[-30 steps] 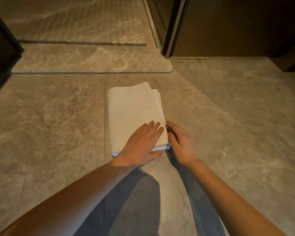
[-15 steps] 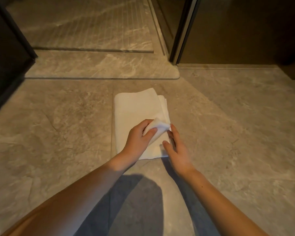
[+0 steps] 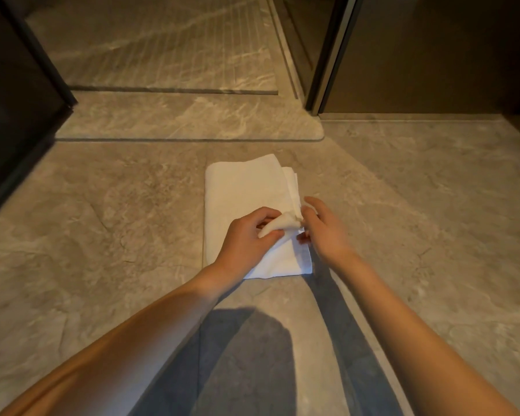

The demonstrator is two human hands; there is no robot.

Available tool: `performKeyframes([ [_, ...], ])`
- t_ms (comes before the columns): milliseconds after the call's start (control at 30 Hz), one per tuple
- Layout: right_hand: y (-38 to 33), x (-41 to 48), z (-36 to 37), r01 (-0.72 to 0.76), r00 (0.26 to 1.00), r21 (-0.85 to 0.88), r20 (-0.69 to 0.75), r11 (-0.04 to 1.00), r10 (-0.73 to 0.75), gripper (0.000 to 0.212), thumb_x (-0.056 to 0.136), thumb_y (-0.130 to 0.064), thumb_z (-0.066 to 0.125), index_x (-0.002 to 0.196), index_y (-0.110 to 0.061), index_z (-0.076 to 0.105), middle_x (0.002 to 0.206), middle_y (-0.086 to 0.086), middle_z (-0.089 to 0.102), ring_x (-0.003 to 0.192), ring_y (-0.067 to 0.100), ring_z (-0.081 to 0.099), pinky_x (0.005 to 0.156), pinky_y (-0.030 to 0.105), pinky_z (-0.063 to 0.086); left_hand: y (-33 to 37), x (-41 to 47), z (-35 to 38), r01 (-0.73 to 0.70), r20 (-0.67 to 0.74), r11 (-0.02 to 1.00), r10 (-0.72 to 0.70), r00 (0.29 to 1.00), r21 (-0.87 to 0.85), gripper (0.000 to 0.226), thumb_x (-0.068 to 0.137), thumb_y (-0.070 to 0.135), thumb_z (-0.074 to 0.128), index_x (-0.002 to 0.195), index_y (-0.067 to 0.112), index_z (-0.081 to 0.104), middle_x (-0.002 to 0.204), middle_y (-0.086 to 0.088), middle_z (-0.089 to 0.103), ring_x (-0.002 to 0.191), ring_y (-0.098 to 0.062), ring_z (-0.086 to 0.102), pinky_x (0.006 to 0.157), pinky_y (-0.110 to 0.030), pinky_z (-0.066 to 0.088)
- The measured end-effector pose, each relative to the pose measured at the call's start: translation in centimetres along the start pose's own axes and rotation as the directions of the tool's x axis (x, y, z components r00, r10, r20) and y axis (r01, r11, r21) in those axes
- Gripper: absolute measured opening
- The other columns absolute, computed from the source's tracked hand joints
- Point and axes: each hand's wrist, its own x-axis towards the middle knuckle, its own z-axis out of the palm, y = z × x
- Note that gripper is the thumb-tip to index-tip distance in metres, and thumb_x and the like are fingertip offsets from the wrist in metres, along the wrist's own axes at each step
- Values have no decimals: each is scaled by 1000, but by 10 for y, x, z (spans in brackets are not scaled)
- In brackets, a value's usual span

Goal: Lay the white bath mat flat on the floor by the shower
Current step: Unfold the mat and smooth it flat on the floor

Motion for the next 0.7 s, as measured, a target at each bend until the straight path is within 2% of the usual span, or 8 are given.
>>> performKeyframes([
  [100, -18, 18, -8, -185, 962, 169, 230, 968, 144, 46, 98, -31, 48, 143, -27, 38, 122, 12, 57, 89, 24, 65, 61, 30, 58, 4, -7, 1, -49, -58, 997, 46, 997, -59, 18, 88, 19, 69, 103, 28, 67, 97, 16, 69, 90, -2, 63, 78, -11, 45],
  [167, -26, 27, -7, -271, 923, 261, 345, 927, 172, 49, 95, -23, 55, 141, -32, 41, 128, 7, 52, 102, 24, 62, 69, 33, 60, 6, -13, 1, -83, -80, 992, 76, 994, -93, 18, 89, 20, 68, 105, 28, 68, 98, 17, 69, 91, -2, 63, 76, -9, 45],
  [233, -29, 35, -5, -242, 924, 226, 349, 944, 154, 51, 90, -12, 60, 136, -32, 50, 132, 4, 50, 107, 24, 62, 83, 41, 59, 9, -18, -1, -87, -112, 991, 75, 991, -103, 17, 90, 21, 67, 105, 29, 67, 99, 17, 68, 91, -3, 63, 76, -8, 45],
  [300, -35, 40, -5, -192, 931, 192, 345, 962, 117, 51, 85, -2, 62, 130, -27, 60, 130, 2, 52, 99, 20, 65, 76, 36, 60, 10, -21, -6, -96, -113, 993, 88, 990, -65, 18, 91, 21, 64, 108, 28, 64, 100, 16, 67, 92, -2, 62, 77, -6, 44],
  [400, -48, 43, -7, -154, 917, 200, 393, 968, 65, 51, 80, 7, 63, 121, -23, 68, 117, -7, 60, 80, 12, 68, 66, 24, 54, 17, -24, -21, -214, 46, 970, 210, 977, 112, 31, 97, 18, 55, 127, 28, 54, 118, 15, 57, 102, 6, 53, 85, -5, 39],
  [533, -63, 46, -5, -82, 912, 161, 410, 984, 8, 49, 79, 9, 61, 118, -21, 71, 109, 8, 65, 89, 23, 60, 80, 35, 51, 23, -17, -39, -421, 216, 857, 369, 904, 297, 44, 97, 4, 51, 137, 22, 51, 131, 0, 50, 107, -8, 53, 83, -15, 43],
  [600, -73, 45, 0, -56, 917, 162, 398, 985, -14, 48, 79, 7, 62, 117, -21, 71, 112, 8, 65, 98, 21, 64, 88, 34, 54, 26, -15, -48, -373, 165, 893, 340, 926, 253, 40, 96, 4, 51, 131, 23, 55, 121, 8, 52, 97, 2, 53, 77, -10, 40],
  [700, -91, 40, 12, -38, 922, 229, 383, 973, -55, 48, 78, 7, 62, 115, -22, 73, 116, 7, 68, 102, 20, 67, 86, 30, 57, 29, -18, -66, -269, 19, 956, 269, 963, 119, 34, 92, 5, 56, 117, 28, 61, 103, 23, 56, 87, 11, 54, 69, -5, 37],
])
